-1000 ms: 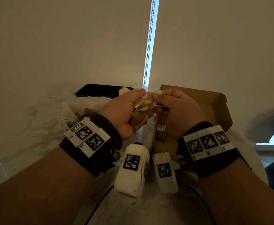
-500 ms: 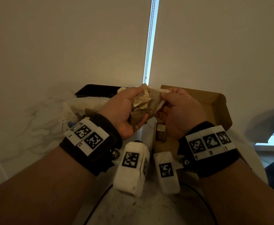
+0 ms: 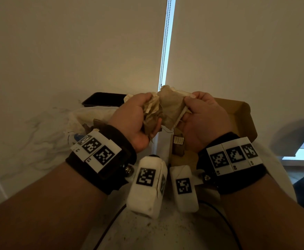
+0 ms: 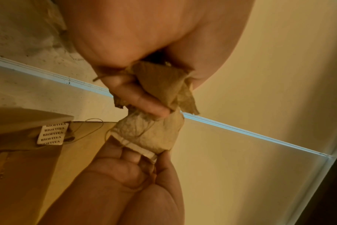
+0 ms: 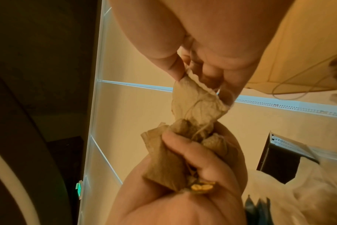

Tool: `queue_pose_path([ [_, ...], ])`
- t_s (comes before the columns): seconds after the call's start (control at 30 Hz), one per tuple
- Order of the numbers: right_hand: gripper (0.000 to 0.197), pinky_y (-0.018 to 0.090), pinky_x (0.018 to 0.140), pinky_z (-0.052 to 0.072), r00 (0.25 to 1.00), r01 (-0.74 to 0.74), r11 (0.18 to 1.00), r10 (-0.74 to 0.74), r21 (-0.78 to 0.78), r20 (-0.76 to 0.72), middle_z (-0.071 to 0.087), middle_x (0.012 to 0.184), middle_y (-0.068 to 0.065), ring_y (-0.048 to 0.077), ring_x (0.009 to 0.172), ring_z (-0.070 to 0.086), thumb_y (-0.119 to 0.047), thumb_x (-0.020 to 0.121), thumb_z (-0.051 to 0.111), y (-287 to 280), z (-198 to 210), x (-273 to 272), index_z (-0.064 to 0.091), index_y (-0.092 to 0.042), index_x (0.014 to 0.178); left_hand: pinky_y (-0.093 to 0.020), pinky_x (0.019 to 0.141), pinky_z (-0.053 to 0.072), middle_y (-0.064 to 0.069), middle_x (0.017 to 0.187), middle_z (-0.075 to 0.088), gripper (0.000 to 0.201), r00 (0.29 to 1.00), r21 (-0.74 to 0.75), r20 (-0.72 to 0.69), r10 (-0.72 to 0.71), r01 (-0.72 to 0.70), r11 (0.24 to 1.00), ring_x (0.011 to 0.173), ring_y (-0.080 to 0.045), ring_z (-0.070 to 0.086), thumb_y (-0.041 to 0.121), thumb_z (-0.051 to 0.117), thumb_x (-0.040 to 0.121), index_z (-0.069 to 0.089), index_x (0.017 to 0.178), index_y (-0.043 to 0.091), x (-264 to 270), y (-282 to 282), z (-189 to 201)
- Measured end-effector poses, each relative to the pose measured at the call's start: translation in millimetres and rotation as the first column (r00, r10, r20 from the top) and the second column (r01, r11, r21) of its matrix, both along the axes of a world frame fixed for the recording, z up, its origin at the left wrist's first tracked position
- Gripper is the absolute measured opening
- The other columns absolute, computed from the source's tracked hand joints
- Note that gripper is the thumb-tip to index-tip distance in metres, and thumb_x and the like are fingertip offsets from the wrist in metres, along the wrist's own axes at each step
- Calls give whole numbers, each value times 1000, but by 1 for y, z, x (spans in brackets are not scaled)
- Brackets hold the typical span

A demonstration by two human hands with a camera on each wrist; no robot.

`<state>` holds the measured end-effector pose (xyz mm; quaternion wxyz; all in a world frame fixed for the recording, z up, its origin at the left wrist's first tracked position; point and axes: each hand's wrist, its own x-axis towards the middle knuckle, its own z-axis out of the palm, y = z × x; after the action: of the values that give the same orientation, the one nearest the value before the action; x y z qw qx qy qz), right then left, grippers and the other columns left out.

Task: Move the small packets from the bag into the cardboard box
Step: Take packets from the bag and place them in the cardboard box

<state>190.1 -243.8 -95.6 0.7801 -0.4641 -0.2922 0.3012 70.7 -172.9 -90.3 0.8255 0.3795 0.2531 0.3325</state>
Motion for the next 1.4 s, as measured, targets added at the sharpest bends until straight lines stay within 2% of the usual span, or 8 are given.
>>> queue_pose_path([
  [0.23, 14, 41, 62, 60, 991, 69, 997, -66, 26, -117, 64, 108, 11, 27, 88, 67, -8, 100, 45, -2, 4, 6, 55, -17, 94, -18, 41, 47, -5, 84, 73, 21, 998, -23, 8, 56, -56, 998, 69, -17, 68, 33, 62, 95, 69, 104, 15, 0, 9, -3],
  [0.37, 10, 21, 50, 54, 991, 129, 992, -129, 9, -24, 61, 98, -1, 12, 79, 62, -12, 101, 47, -6, 5, 12, 54, -18, 99, -17, 39, 45, -4, 77, 71, 19, 996, 9, -2, 90, -90, 996, 63, -14, 65, 30, 61, 94, 68, 91, 14, -2, 13, -3],
  [0.5, 6, 38, 74, 60, 980, 192, 981, -193, 35, 38, 60, 90, 1, 24, 86, 60, -16, 94, 52, -6, 6, 17, 57, -18, 92, -19, 44, 45, -3, 63, 66, 22, 981, 182, -67, 182, -167, 969, 48, -12, 61, 28, 60, 95, 70, 81, 15, 0, 16, -6],
  [0.63, 11, 14, 48, 48, 947, 317, 943, -307, -103, 99, 57, 94, -13, 3, 82, 55, -27, 101, 47, -11, 2, 24, 53, -31, 93, -24, 46, 45, -4, 67, 63, 21, 977, 345, -93, 192, -150, 926, 50, -12, 59, 30, 66, 92, 67, 78, 14, 4, 14, -13],
  [0.8, 12, 28, 65, 56, 907, 337, 919, -259, -205, 332, 64, 92, -2, 15, 85, 62, -26, 98, 48, -6, -1, 17, 57, -29, 91, -20, 39, 42, -6, 67, 68, 30, 989, 431, -146, 26, 40, 902, 43, -11, 59, 38, 73, 88, 67, 85, 8, 9, 0, -14],
  [1.0, 15, 47, 80, 58, 957, 73, 984, -24, -160, 289, 71, 105, 5, 25, 96, 70, -17, 88, 66, -23, 4, 4, 62, -22, 102, -27, 51, 46, -7, 68, 69, 21, 974, 486, -185, 128, -23, 873, 56, -18, 63, 27, 74, 88, 69, 79, 10, 9, 7, -18],
  [1.17, 36, 47, 75, 59, 837, 154, 950, 21, -273, 546, 69, 110, 2, 26, 93, 71, -11, 79, 72, -54, 21, 19, 59, -28, 108, -25, 46, 48, -14, 85, 74, 25, 990, 385, -135, -48, 97, 918, 61, -19, 67, 27, 74, 89, 71, 96, 4, 11, 1, -19],
  [1.4, 32, 34, 63, 60, 803, 320, 791, 66, -521, 592, 60, 112, 8, 26, 89, 68, 3, 84, 65, -97, 25, 62, 61, -20, 106, -28, 52, 35, -8, 65, 64, 41, 995, 307, -97, 33, -2, 952, 53, -16, 51, 30, 67, 95, 74, 57, 15, 12, 11, -22],
])
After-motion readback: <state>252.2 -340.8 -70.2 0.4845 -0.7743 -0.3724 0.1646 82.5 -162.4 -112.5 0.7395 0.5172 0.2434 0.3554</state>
